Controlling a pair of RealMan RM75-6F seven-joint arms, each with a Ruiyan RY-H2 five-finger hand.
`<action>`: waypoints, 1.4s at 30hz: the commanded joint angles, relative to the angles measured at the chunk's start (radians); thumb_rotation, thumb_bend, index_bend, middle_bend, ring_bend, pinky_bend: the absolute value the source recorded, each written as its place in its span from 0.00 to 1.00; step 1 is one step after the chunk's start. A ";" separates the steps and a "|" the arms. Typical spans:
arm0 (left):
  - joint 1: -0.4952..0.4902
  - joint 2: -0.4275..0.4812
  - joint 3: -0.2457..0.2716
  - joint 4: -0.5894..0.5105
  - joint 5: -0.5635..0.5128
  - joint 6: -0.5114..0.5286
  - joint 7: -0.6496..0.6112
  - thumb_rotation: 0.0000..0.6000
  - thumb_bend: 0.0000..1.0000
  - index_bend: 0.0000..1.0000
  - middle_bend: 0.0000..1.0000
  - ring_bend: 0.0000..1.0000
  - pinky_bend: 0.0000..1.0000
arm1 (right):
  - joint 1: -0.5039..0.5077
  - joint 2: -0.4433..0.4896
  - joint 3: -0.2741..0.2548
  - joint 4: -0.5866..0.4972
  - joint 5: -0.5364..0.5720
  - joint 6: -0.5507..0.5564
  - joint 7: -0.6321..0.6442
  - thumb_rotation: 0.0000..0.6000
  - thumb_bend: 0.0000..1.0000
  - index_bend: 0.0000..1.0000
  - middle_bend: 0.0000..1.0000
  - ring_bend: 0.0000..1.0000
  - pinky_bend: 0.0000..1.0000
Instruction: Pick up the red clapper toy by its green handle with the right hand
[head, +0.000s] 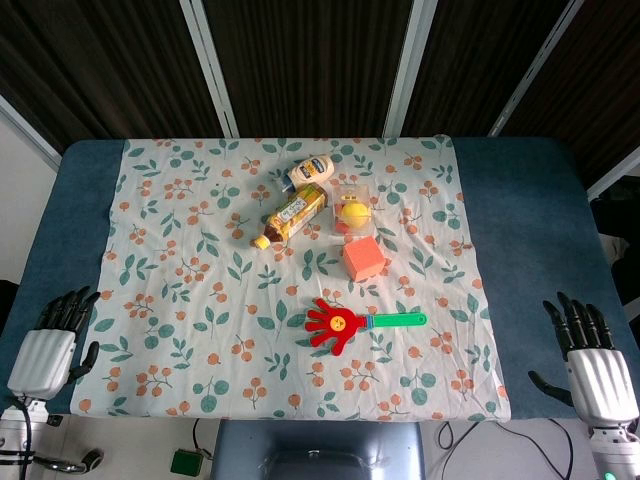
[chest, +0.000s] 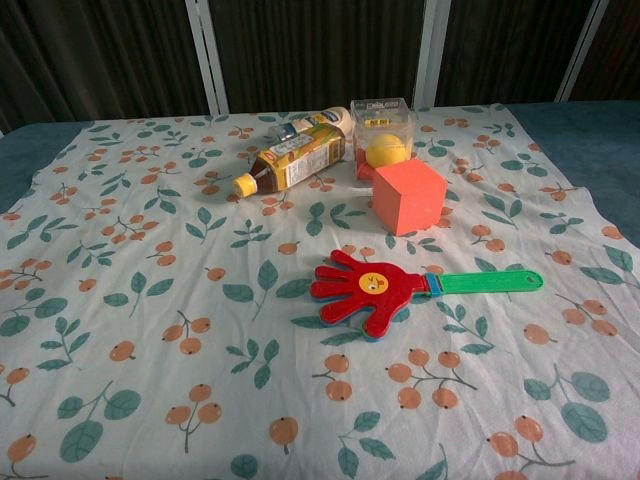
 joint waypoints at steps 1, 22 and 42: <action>0.000 -0.002 0.001 0.004 0.006 0.004 -0.005 1.00 0.47 0.00 0.00 0.00 0.10 | 0.001 -0.001 0.000 -0.002 0.003 -0.004 -0.004 1.00 0.10 0.00 0.00 0.00 0.00; -0.001 0.036 0.029 0.010 0.075 0.021 -0.121 1.00 0.47 0.00 0.00 0.00 0.10 | 0.321 -0.295 0.142 0.066 0.284 -0.443 -0.211 1.00 0.22 0.35 0.00 0.00 0.00; 0.022 0.056 0.042 0.008 0.107 0.066 -0.146 1.00 0.47 0.00 0.00 0.00 0.09 | 0.492 -0.571 0.170 0.241 0.481 -0.560 -0.313 1.00 0.38 0.52 0.00 0.00 0.00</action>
